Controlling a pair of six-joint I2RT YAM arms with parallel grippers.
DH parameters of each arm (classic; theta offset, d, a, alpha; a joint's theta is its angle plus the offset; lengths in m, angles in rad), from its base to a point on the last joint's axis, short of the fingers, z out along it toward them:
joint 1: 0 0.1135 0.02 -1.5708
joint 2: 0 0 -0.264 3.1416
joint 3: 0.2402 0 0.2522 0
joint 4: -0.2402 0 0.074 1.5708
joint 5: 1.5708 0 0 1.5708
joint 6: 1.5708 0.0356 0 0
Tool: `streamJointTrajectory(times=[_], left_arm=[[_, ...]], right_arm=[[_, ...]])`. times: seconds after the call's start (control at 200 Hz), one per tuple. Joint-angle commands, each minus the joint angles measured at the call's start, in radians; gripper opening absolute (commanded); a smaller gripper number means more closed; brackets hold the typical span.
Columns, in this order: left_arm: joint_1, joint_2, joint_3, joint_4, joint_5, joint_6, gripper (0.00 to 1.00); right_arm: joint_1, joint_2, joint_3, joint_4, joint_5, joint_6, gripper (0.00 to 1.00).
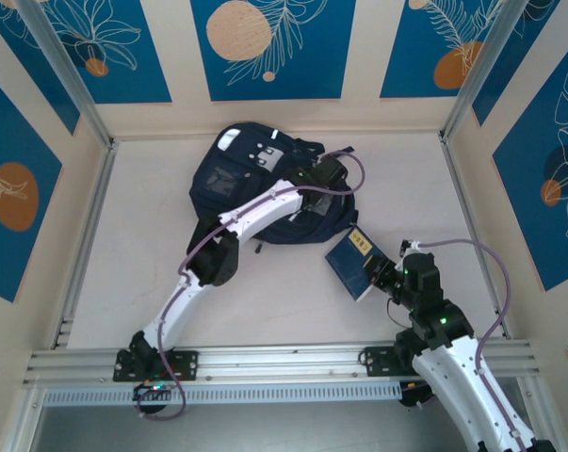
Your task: Pack books, pencil case, and school supplies into a backpack
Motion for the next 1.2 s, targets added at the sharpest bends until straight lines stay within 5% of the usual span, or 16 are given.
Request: streamJointTrajectory(times=[0.0, 0.415, 0.83, 1.195], left_arm=[[0.041, -0.155, -0.110, -0.042, 0.033, -0.024, 0.00], [0.069, -0.602, -0.394, 0.009, 0.168, 0.020, 0.00], [0.192, -0.914, -0.604, 0.084, 0.517, 0.042, 0.00], [0.259, -1.076, -0.771, 0.206, 0.748, -0.008, 0.00]], right_arm=[[-0.004, -0.018, 0.072, 0.006, -0.009, -0.048, 0.00], [0.000, -0.042, 0.127, 0.076, -0.155, -0.014, 0.00], [0.003, 0.006, -0.107, 0.563, -0.368, 0.430, 0.00], [0.218, 0.266, -0.061, 0.830, -0.231, 0.502, 0.00]])
